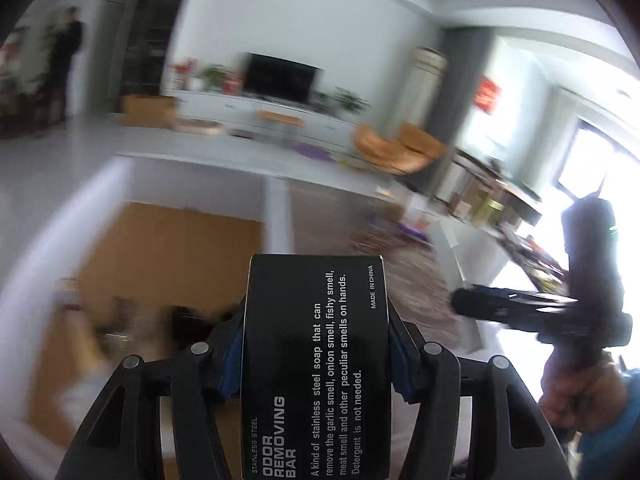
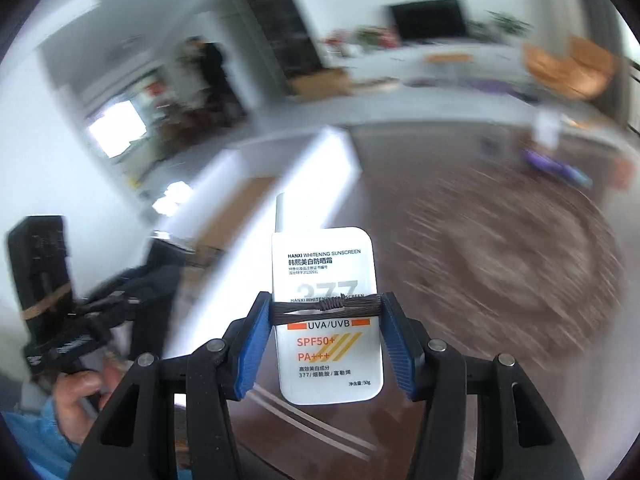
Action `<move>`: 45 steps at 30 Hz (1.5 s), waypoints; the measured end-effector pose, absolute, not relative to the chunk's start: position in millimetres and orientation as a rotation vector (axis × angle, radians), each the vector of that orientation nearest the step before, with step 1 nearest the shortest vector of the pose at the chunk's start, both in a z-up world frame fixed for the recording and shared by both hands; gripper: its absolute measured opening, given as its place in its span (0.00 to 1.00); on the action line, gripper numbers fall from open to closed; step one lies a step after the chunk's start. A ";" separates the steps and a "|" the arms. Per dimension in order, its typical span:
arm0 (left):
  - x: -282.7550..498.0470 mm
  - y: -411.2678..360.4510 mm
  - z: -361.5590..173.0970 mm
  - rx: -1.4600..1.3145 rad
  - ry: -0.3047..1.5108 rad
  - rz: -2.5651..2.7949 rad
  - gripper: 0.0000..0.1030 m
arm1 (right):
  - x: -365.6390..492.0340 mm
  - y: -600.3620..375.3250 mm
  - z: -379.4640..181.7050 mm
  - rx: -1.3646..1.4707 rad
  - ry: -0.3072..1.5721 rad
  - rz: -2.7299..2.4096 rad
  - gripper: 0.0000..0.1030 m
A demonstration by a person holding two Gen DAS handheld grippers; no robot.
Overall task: Organize objects
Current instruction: 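Carry the sunscreen bottle and black box into the bin with both grippers, then return both grippers from the bin to the table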
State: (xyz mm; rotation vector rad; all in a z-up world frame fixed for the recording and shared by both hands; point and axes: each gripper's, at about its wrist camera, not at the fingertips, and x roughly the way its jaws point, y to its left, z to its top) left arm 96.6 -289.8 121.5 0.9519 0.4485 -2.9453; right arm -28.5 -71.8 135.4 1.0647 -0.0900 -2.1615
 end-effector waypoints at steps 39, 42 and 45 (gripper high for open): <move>-18.6 -67.4 -26.8 1.610 -0.133 -2.805 1.00 | -49.9 118.7 -23.3 1.474 -0.129 -2.690 1.00; -16.1 -68.4 -30.3 1.611 -0.097 -2.807 1.00 | -49.1 107.0 -28.4 1.473 0.015 -2.703 1.00; -13.3 -69.2 -31.1 1.595 -0.091 -2.814 1.00 | -42.2 102.2 -30.2 1.437 0.064 -2.725 1.00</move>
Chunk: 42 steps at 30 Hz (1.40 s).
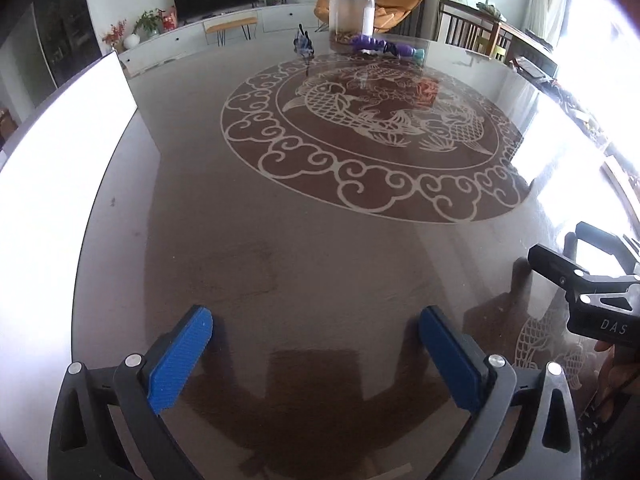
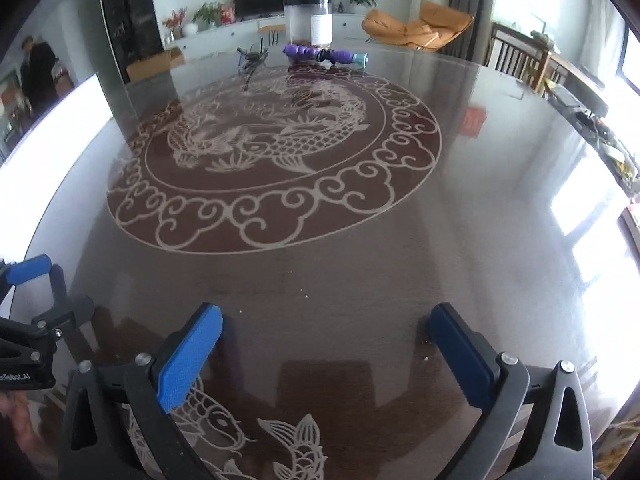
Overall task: Organize objects
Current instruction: 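Return both grippers from the bin to the table, then grasp the clear-framed eyeglasses with the left gripper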
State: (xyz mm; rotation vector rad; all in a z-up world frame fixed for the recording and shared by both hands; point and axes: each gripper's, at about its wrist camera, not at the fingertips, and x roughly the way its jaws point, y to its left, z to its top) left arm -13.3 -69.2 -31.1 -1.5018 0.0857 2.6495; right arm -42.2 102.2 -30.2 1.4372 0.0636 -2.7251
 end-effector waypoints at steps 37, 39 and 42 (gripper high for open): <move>-314.1 -62.7 -38.5 -1.578 0.111 2.554 1.00 | -149.2 144.4 -32.7 1.429 0.108 -2.684 1.00; -348.8 -59.7 -37.7 -1.605 0.100 2.556 1.00 | -149.4 144.2 -32.7 1.428 0.106 -2.685 1.00; -392.1 -57.4 -36.5 -1.654 0.067 2.574 1.00 | -148.6 144.0 -32.8 1.427 0.106 -2.686 1.00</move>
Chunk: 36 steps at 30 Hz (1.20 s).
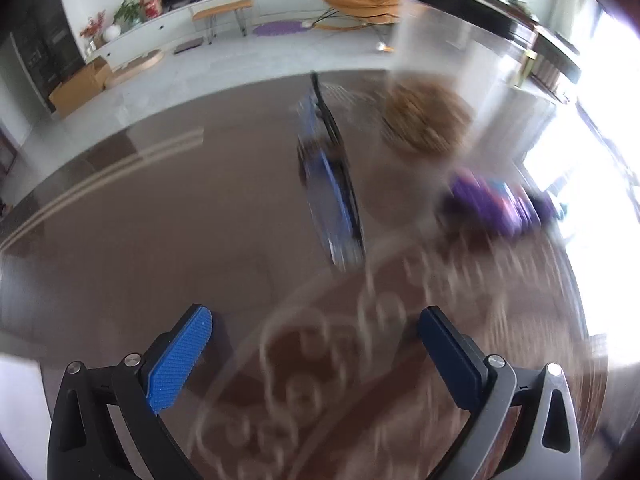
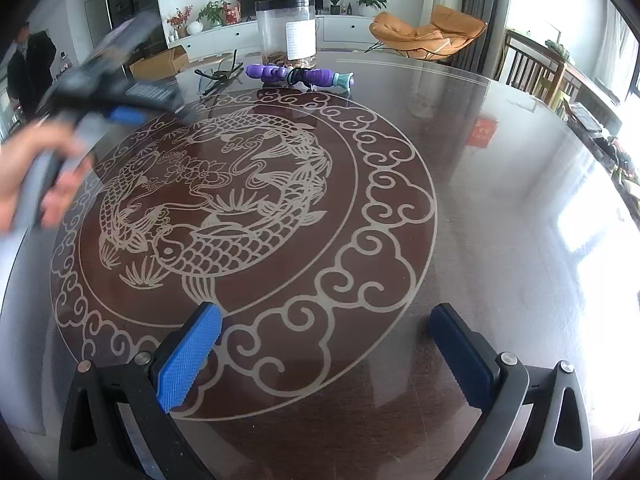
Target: Organize objects
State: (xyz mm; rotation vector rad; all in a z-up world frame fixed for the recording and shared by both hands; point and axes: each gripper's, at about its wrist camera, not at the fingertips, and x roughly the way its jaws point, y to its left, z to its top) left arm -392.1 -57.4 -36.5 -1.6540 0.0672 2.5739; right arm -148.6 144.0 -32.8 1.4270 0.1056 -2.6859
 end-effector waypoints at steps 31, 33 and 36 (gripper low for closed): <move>-92.8 -116.4 -36.6 -1.462 0.083 2.667 1.00 | -145.8 144.7 -32.7 1.427 0.107 -2.690 1.00; -93.8 -121.5 -37.1 -1.456 0.077 2.664 1.00 | -145.6 144.8 -32.5 1.427 0.107 -2.690 1.00; -101.4 -126.4 -35.5 -1.455 0.074 2.672 1.00 | -145.6 145.1 -32.4 1.426 0.104 -2.689 1.00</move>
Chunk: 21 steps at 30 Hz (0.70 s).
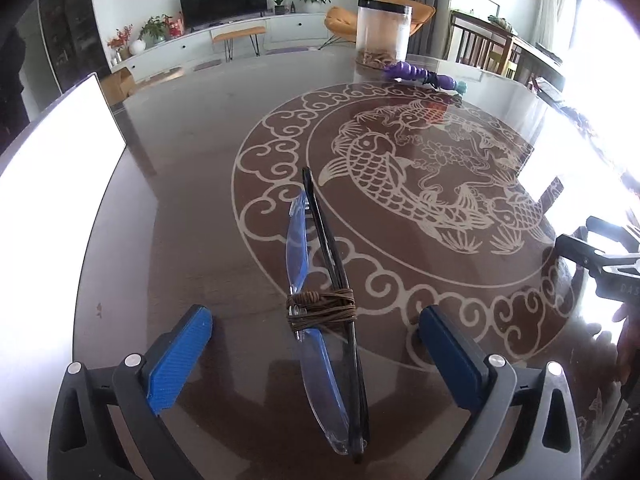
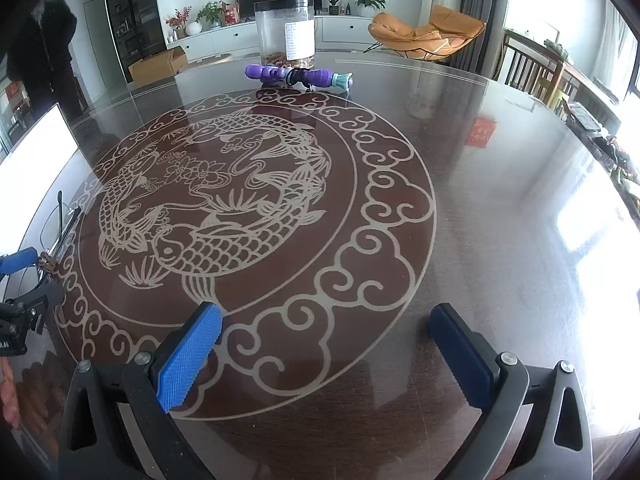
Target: Organize objects
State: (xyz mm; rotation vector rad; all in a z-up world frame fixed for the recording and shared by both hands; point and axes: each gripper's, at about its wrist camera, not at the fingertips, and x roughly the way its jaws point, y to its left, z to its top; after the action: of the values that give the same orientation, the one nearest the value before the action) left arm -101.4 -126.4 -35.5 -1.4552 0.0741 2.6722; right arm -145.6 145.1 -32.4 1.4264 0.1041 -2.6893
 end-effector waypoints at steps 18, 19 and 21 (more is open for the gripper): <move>-97.2 -121.1 -29.9 -1.452 0.070 2.685 1.00 | -279.3 129.6 -4.1 1.295 0.781 -2.342 1.00; -97.8 -121.0 -29.5 -1.451 0.070 2.684 1.00 | -297.5 124.2 -0.4 1.287 0.774 -2.329 1.00; -98.3 -121.2 -28.8 -1.451 0.069 2.684 1.00 | -330.6 110.8 2.5 1.285 0.757 -2.301 1.00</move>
State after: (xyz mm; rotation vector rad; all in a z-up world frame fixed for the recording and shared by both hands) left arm -98.3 -121.2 -28.8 -1.4505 0.0695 2.6839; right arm -330.6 110.8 2.5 1.2854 0.7569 -2.3005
